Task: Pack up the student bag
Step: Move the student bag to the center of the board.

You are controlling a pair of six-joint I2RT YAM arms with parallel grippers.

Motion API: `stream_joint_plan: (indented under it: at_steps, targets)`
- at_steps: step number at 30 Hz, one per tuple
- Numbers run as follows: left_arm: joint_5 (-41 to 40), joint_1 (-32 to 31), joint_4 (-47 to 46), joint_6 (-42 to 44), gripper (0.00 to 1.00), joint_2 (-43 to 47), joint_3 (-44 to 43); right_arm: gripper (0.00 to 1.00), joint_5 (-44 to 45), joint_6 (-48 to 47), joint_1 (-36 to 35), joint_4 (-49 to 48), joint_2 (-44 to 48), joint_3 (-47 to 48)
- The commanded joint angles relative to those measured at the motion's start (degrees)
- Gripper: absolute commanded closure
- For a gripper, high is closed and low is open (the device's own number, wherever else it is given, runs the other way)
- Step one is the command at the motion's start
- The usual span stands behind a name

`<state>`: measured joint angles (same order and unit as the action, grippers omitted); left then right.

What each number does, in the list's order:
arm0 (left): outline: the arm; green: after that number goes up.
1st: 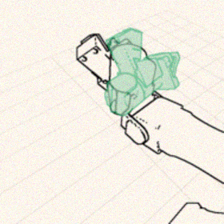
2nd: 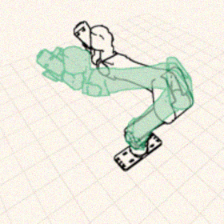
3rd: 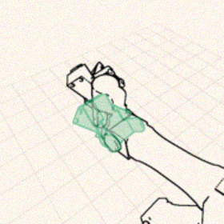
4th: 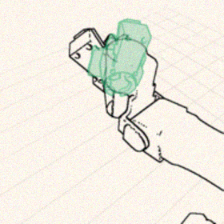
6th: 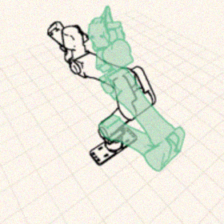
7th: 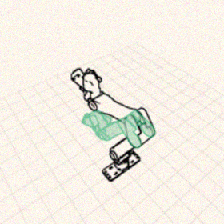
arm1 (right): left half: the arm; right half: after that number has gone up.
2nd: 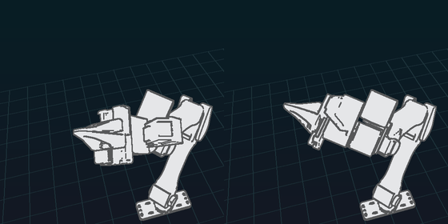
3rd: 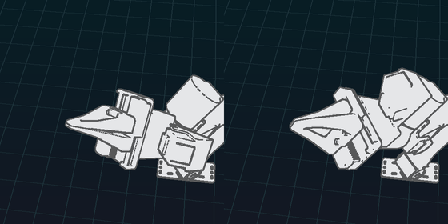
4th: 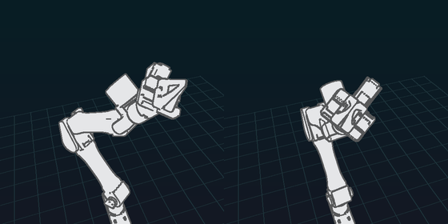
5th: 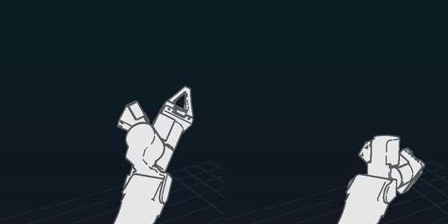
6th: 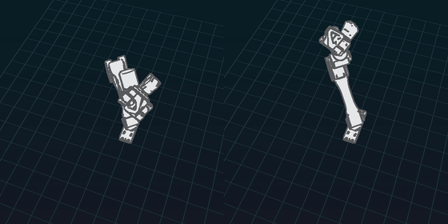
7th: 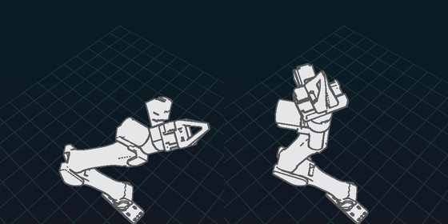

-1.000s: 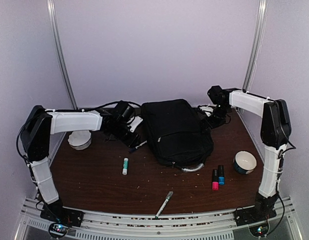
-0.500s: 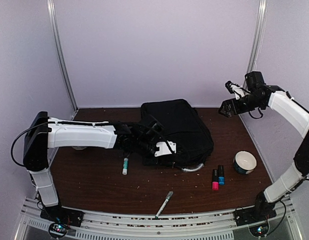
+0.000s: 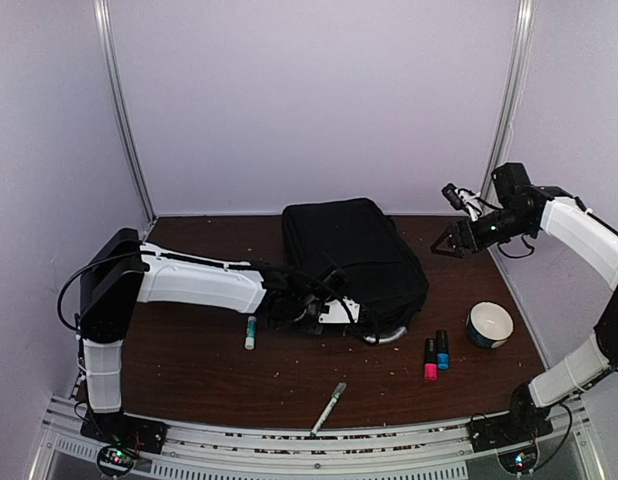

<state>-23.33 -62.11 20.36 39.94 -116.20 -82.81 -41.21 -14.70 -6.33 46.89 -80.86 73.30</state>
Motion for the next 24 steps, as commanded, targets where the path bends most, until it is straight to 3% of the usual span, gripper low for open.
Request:
stream_joint_plan:
  at_steps: [1, 6, 12, 20, 24]
  targets:
    - [-2.48, 0.14, -5.73, -0.37, 0.89, -1.63, -3.39, 0.28, -1.45, -1.23, -2.11, 0.73, 0.09, -3.54]
    - [9.7, 0.36, -2.94, -6.73, 0.97, -5.21, -10.44, 0.29, 8.22, -0.98, -3.61, -2.82, 3.13, -8.13]
    - [22.14, 1.1, -3.58, -17.64, 1.0, -10.67, -20.64, 0.32, 8.46, -5.52, -3.65, 3.61, 2.58, -9.12]
    - [37.87, 4.57, -8.71, -33.09, 1.0, -16.33, -28.64, 0.43, 6.67, -2.84, -5.04, -6.3, 1.03, -15.96]
    - [40.45, 5.23, -9.99, -35.78, 1.0, -17.57, -29.31, 0.46, 7.62, 0.21, -7.28, -10.53, -2.23, -17.49]
